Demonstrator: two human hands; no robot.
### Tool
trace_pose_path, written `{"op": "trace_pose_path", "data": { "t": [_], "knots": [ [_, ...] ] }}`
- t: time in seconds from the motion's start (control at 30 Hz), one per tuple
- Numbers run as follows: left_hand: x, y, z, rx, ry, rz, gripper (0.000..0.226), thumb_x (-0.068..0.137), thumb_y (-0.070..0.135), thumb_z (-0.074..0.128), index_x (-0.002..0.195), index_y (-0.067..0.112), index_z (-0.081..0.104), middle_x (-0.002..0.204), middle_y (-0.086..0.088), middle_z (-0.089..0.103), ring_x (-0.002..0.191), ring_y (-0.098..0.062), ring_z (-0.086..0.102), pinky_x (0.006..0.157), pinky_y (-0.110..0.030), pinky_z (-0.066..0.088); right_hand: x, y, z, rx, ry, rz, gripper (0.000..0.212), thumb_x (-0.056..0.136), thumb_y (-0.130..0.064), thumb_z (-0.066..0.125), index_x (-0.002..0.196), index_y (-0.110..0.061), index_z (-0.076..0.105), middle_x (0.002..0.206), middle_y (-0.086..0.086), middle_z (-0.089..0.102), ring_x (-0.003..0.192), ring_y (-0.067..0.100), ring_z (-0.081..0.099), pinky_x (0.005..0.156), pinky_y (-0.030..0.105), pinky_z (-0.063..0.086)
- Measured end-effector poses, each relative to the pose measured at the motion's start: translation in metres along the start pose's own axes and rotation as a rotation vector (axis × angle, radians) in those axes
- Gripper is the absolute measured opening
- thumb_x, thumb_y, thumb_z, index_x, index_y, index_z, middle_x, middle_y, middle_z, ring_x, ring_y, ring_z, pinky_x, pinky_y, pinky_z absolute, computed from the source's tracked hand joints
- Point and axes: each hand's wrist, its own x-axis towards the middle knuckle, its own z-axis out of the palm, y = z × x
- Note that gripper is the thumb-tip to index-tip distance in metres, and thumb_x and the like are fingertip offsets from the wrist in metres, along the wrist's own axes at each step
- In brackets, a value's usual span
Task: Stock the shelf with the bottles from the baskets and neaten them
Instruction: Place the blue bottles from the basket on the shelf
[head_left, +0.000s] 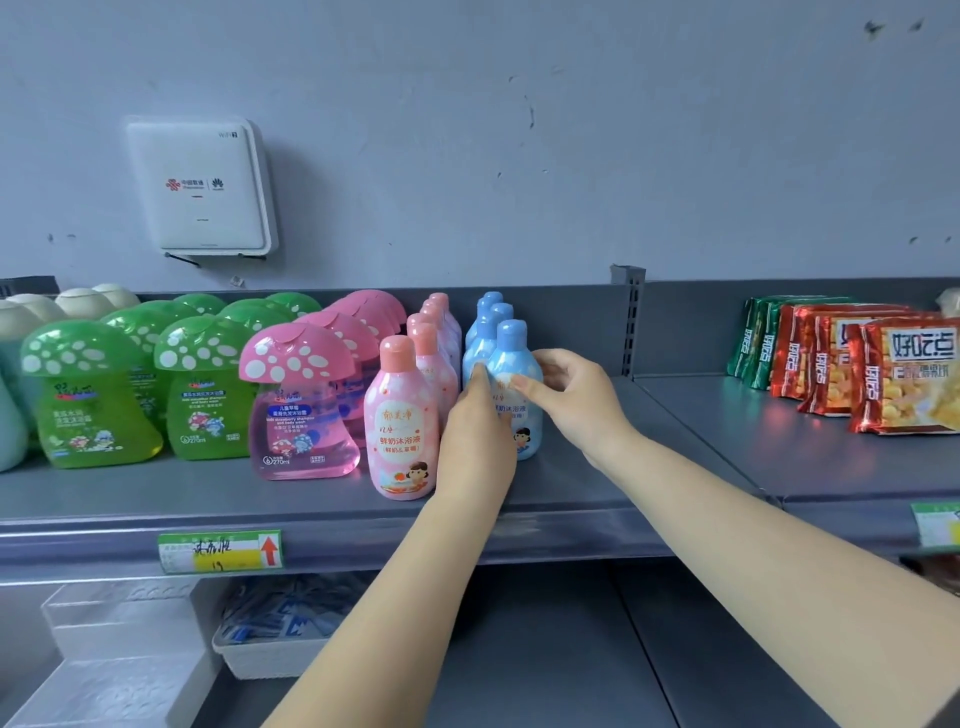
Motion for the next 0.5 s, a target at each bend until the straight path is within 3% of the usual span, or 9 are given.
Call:
{"op": "trace_pose_path", "data": {
  "t": [0.17, 0.33, 0.43, 0.5],
  "knots": [
    [-0.004, -0.001, -0.002, 0.092, 0.001, 0.026, 0.056, 0.094, 0.010, 0.049, 0.145, 0.010, 0.025, 0.135, -0.006, 0.051, 0.120, -0.021, 0.052, 0.094, -0.028, 0.044, -0.001, -0.003, -0.002, -0.054, -0.022, -0.014, 0.038, 0.080, -0.025, 0.074, 0.114, -0.011, 0.062, 0.109, 0.000, 0.068, 0.098, 0.011, 0.063, 0.090, 0.028, 0.051],
    [-0.015, 0.006, -0.009, 0.108, 0.063, 0.130, 0.054, 0.093, 0.009, 0.050, 0.144, 0.014, 0.030, 0.135, -0.001, 0.049, 0.120, -0.015, 0.048, 0.091, -0.021, 0.039, -0.005, -0.011, -0.015, -0.112, -0.019, -0.008, 0.052, 0.083, -0.025, 0.070, 0.129, -0.012, 0.051, 0.111, -0.006, 0.056, 0.103, 0.008, 0.056, 0.085, 0.015, 0.042],
    [-0.022, 0.015, -0.013, 0.107, 0.132, 0.216, 0.041, 0.094, 0.012, 0.049, 0.134, 0.011, 0.043, 0.130, -0.002, 0.052, 0.116, -0.020, 0.048, 0.088, -0.027, 0.038, -0.013, -0.015, -0.036, -0.251, 0.058, -0.101, 0.037, 0.084, -0.022, 0.068, 0.118, -0.016, 0.057, 0.108, -0.005, 0.059, 0.098, 0.009, 0.057, 0.075, 0.007, 0.041],
    [-0.025, 0.023, -0.009, 0.128, 0.153, 0.303, 0.034, 0.091, 0.012, 0.052, 0.124, 0.011, 0.052, 0.116, -0.003, 0.058, 0.103, -0.023, 0.054, 0.081, -0.034, 0.044, -0.023, -0.017, -0.056, -0.400, 0.083, -0.207, 0.022, 0.085, -0.020, 0.066, 0.105, -0.015, 0.060, 0.096, -0.005, 0.059, 0.089, 0.011, 0.056, 0.073, 0.015, 0.042]
  ]
}}
